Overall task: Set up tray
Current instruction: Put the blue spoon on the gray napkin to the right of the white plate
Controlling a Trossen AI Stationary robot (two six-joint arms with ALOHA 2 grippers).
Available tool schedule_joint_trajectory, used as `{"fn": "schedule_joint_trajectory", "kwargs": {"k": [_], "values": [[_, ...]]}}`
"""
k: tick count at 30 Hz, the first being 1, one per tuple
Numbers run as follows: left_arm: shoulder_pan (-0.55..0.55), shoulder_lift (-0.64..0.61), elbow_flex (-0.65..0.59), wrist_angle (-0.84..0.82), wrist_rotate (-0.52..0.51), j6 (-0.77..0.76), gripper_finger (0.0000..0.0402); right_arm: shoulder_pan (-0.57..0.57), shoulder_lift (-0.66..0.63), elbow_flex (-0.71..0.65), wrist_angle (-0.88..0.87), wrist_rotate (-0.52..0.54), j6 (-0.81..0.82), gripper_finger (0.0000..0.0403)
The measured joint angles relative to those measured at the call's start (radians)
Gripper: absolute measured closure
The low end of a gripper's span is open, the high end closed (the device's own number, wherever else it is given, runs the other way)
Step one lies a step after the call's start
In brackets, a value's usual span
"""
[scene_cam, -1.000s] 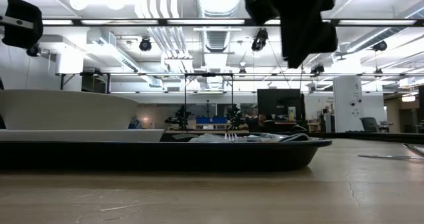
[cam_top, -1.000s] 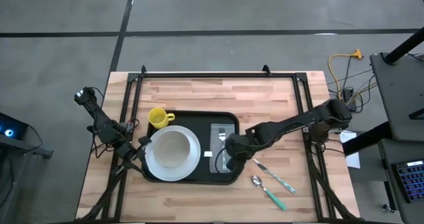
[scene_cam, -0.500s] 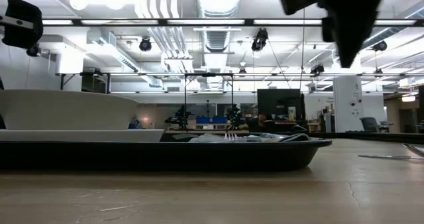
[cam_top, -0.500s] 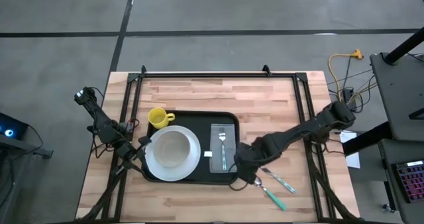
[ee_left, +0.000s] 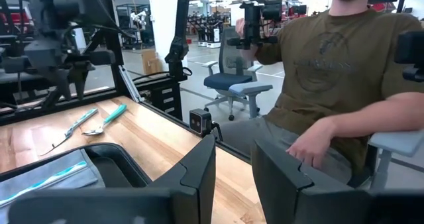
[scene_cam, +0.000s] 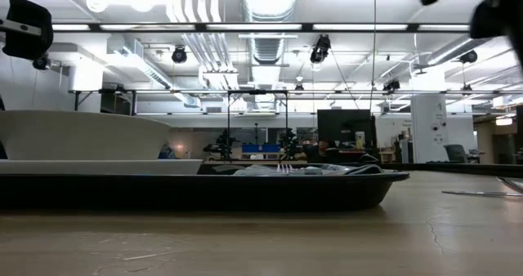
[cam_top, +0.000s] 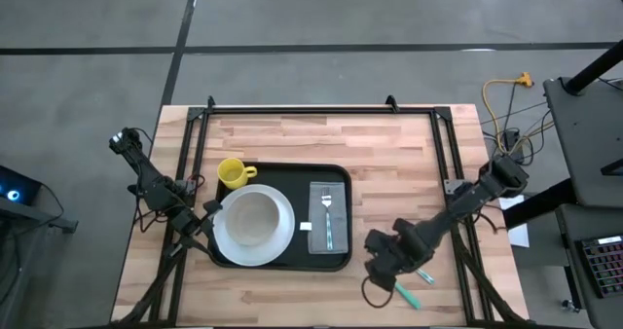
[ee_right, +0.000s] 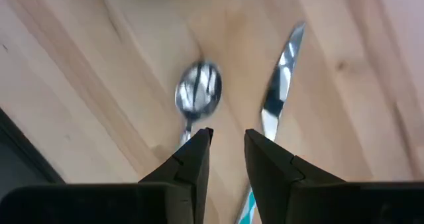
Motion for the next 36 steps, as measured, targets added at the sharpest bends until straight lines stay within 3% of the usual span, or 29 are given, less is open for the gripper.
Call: {"fn": "schedule_joint_trajectory", "kwargs": {"k": [8,13,17,20,27,36], "values": [[0.0,0.0,0.0,0.0,0.0,0.0,0.0322,0.066,-0.016,-0.065,0.026,-0.02,0.068,0.0328],[0.0,0.0,0.0,0.0,0.0,0.0,0.0322,0.075,-0.135,-0.196,0.06,0.002,0.129,0.0335],[0.0,0.0,0.0,0.0,0.0,0.0,0.0322,0.079,-0.263,-0.358,0.352,-0.025,0.231,0.0332],[0.0,0.0,0.0,0.0,0.0,0.0,0.0322,0.105,-0.282,-0.428,0.579,-0.061,0.255,0.0327],[0.0,0.0,0.0,0.0,0.0,0.0,0.0322,0.169,-0.205,-0.42,0.556,-0.093,0.337,0.0319],[0.0,0.0,0.0,0.0,0.0,0.0,0.0322,0.179,-0.088,-0.303,0.461,-0.104,0.312,0.033]]}}
